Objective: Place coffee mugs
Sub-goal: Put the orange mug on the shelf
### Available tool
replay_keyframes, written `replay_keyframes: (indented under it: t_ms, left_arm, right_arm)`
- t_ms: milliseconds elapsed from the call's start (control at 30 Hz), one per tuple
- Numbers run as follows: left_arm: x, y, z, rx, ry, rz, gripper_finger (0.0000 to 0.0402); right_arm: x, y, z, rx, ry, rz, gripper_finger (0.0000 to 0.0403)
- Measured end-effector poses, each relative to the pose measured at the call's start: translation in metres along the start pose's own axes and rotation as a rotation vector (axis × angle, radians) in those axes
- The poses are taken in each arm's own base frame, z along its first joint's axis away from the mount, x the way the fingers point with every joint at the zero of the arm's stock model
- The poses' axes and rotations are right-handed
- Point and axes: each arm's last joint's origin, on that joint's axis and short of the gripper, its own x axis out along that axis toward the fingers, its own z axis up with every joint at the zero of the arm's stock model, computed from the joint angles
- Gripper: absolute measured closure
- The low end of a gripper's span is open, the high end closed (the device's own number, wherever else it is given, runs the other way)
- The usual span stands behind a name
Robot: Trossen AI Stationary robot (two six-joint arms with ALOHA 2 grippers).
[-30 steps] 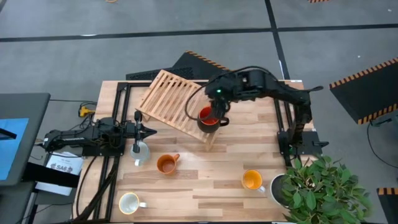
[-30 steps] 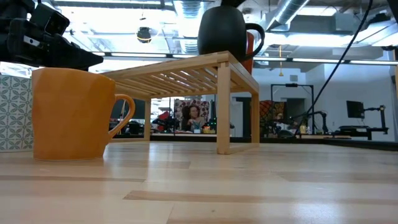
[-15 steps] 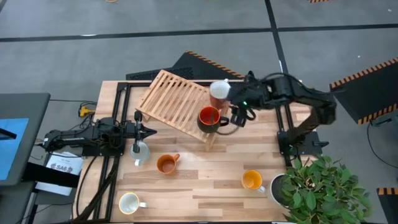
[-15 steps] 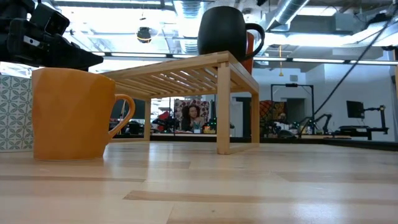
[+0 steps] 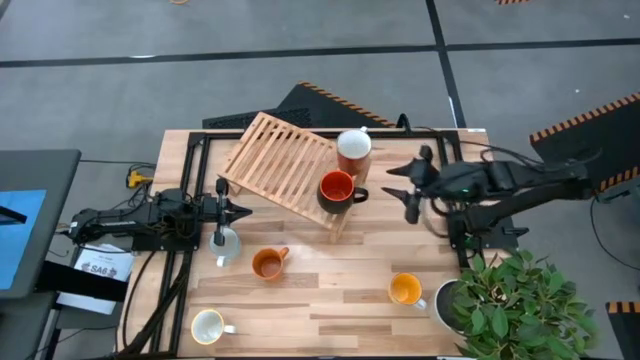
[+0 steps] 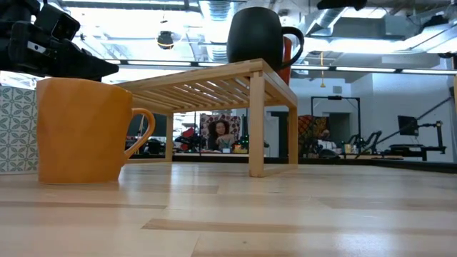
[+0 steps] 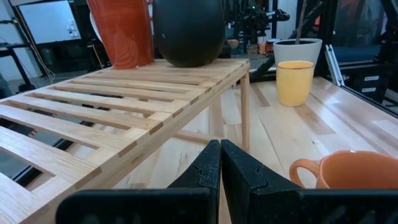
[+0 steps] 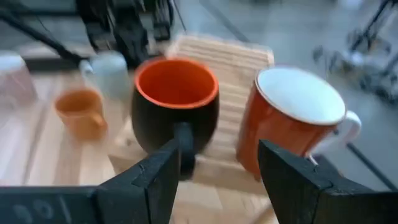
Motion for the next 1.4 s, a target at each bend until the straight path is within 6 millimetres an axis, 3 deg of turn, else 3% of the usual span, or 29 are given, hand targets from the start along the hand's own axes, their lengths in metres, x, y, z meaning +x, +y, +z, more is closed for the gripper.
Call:
replay_keyframes:
  t_ms: [233, 400, 600, 733, 900, 1133, 1267, 1400]
  left_arm:
    - [0.0, 0.0, 0.0, 0.009, 0.0, 0.0, 0.0401]
    - [0.0, 0.0, 0.0, 0.096, 0.0, 0.001, 0.0401]
    - [0.0, 0.0, 0.0, 0.067, -0.001, 0.001, 0.0401]
    - [0.0, 0.0, 0.004, 0.042, -0.043, 0.004, 0.0401]
    - [-0.001, 0.002, 0.015, -0.161, -0.149, 0.002, 0.0401]
    - [-0.006, 0.002, 0.036, -0.234, -0.325, -0.052, 0.0399]
    - [-0.009, 0.002, 0.047, -0.268, -0.321, -0.119, 0.037]
    - [-0.007, 0.003, 0.063, -0.3, -0.279, -0.134, 0.0316]
  right_arm:
    - [-0.006, -0.004, -0.039, 0.039, -0.222, 0.025, 0.0163]
    - [0.001, -0.001, -0.055, 0.02, -0.22, 0.023, 0.0163]
    - [0.012, 0.003, -0.07, 0.003, -0.185, 0.023, 0.0163]
    - [0.018, 0.006, -0.076, 0.01, -0.194, 0.024, 0.0163]
    - [0.021, 0.007, -0.083, 0.014, -0.209, 0.023, 0.0163]
    - [0.022, 0.007, -0.084, 0.02, -0.211, 0.023, 0.0163]
    - [0.022, 0.007, -0.084, 0.02, -0.211, 0.022, 0.0163]
    - [0.022, 0.007, -0.084, 0.021, -0.211, 0.022, 0.0163]
